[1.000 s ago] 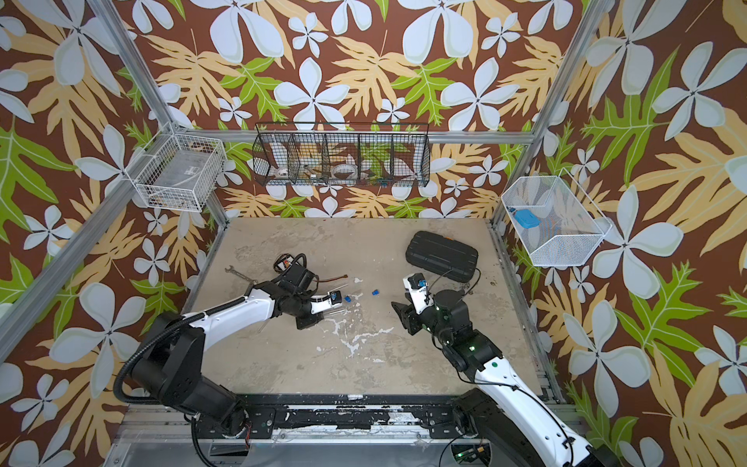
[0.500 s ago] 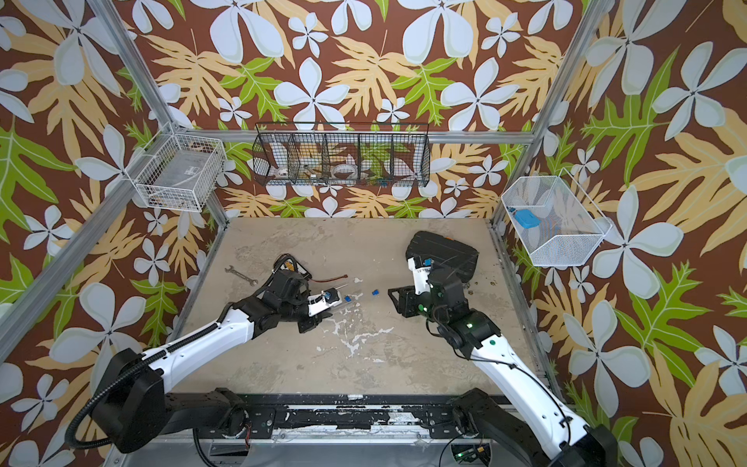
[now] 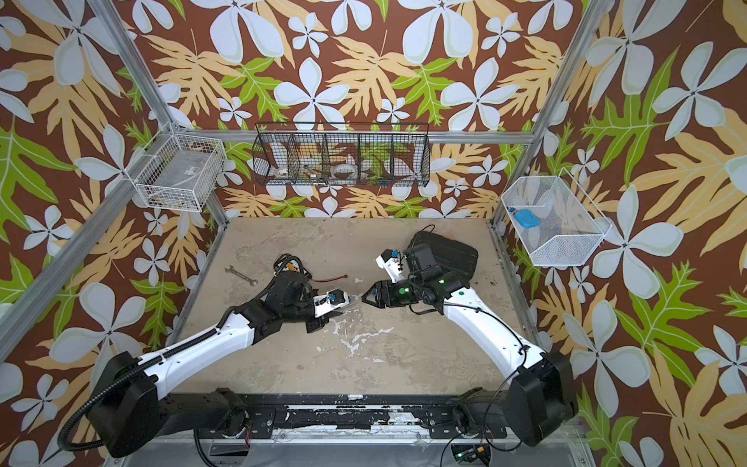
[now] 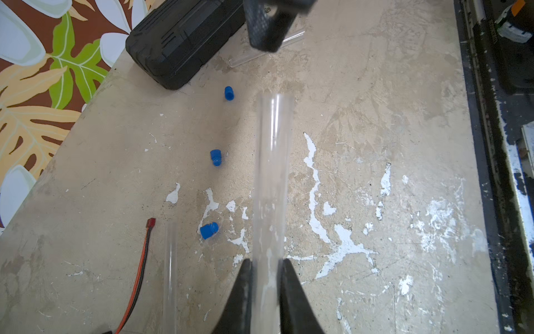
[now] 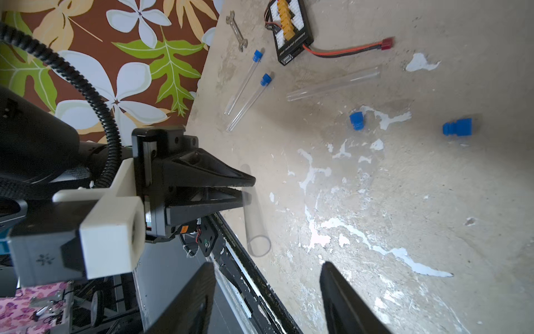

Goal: Insert stoppers into test tubes
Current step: Pick up the test tube at the center of the board.

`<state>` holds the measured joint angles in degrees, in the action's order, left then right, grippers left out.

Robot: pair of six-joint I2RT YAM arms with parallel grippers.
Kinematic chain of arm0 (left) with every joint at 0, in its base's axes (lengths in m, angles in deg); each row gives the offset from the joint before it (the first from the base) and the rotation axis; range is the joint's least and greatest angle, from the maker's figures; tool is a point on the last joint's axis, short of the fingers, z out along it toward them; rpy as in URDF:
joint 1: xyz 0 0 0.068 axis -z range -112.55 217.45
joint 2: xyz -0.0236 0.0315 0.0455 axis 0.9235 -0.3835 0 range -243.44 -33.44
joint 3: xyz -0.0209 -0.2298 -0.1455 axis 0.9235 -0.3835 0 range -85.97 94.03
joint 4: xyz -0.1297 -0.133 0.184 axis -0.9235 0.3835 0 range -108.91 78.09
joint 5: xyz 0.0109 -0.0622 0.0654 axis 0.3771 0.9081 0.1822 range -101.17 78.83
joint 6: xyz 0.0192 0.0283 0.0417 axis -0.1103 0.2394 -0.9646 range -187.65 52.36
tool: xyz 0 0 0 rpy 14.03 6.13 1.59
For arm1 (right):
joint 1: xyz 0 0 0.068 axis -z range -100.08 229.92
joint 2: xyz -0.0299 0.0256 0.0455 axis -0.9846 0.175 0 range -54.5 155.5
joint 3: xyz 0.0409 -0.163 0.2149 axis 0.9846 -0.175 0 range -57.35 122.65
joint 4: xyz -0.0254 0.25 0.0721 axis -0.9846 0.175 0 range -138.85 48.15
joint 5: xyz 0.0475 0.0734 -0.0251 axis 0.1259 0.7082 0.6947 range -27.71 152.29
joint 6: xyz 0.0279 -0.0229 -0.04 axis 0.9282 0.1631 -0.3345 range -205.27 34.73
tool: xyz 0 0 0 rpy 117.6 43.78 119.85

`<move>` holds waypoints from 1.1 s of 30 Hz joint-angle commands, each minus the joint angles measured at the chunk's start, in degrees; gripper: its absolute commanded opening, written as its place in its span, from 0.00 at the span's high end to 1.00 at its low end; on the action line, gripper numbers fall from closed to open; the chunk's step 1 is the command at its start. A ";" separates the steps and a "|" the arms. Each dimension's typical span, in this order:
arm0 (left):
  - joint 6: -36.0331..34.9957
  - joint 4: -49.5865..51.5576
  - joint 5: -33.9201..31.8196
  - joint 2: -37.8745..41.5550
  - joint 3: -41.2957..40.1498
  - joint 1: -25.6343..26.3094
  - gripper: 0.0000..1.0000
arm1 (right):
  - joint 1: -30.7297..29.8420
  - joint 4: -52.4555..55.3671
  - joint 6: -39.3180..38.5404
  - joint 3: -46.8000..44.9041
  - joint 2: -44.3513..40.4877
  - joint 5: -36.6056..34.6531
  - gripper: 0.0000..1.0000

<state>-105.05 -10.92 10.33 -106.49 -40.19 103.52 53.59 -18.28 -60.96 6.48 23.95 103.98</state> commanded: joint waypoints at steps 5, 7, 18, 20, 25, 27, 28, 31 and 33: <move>0.23 -1.57 0.80 0.11 0.01 0.31 0.94 | -3.17 0.61 -0.03 2.75 4.55 1.56 0.44; 0.14 -1.57 0.83 0.14 -0.08 0.33 0.94 | -3.76 0.23 0.45 2.98 5.53 1.37 0.47; 0.32 -1.67 -0.09 -0.15 0.01 0.40 0.94 | -5.31 -2.32 3.02 3.35 8.03 0.06 0.62; 0.48 -1.68 -0.22 -0.19 0.06 0.40 0.93 | -5.36 -2.12 3.07 3.53 8.25 -0.20 0.64; 0.74 -1.75 -0.49 -0.33 0.02 0.40 0.93 | -5.40 -2.38 3.37 3.57 8.73 -0.41 0.68; 0.76 -1.79 -0.58 -0.31 -0.03 0.40 0.93 | -5.47 -2.35 3.46 3.55 8.84 -0.40 0.70; 0.75 -1.69 -0.66 -0.31 0.01 0.48 0.93 | -5.49 -2.42 3.46 3.52 8.91 -0.35 0.71; 0.80 -1.79 -0.76 -0.32 0.01 0.48 0.93 | -5.58 -2.31 3.46 3.49 9.00 -0.24 0.73; 0.77 -1.75 -0.84 -0.33 0.01 0.49 0.94 | -5.58 -2.42 3.54 3.35 9.00 -0.23 0.74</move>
<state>-104.81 -11.44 9.78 -106.74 -40.23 103.90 48.04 -19.75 -57.40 9.78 32.92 104.00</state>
